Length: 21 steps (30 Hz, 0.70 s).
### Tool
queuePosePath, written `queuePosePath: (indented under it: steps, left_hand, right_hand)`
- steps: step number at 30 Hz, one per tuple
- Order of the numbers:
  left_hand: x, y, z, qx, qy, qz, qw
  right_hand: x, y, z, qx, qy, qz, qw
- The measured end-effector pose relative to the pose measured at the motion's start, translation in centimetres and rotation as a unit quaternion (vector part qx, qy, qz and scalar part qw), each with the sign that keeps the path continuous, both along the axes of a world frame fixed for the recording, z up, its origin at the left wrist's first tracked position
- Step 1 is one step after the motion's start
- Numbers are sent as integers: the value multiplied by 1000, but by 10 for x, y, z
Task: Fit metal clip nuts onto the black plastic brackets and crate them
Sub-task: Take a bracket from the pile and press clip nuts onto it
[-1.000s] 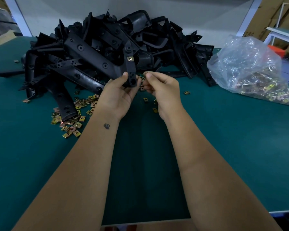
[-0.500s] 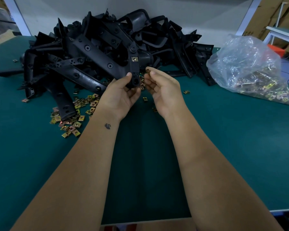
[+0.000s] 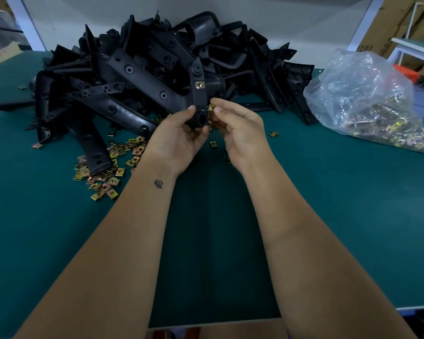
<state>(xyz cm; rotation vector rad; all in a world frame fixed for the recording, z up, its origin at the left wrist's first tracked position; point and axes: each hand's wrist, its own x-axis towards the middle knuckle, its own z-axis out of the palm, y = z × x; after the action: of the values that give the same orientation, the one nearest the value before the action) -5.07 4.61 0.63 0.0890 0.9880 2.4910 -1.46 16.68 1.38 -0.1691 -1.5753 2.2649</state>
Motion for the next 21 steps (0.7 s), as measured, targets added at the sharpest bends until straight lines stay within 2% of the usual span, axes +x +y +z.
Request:
queuePosePath:
  steps: [14, 21]
  left_hand:
    - [0, -2, 1, 19, 14, -8, 1000]
    - [0, 0, 0, -8, 32, -11, 999]
  right_hand:
    - [0, -1, 2, 11, -14, -14, 1000]
    - [0, -3, 2, 36, -22, -6, 999]
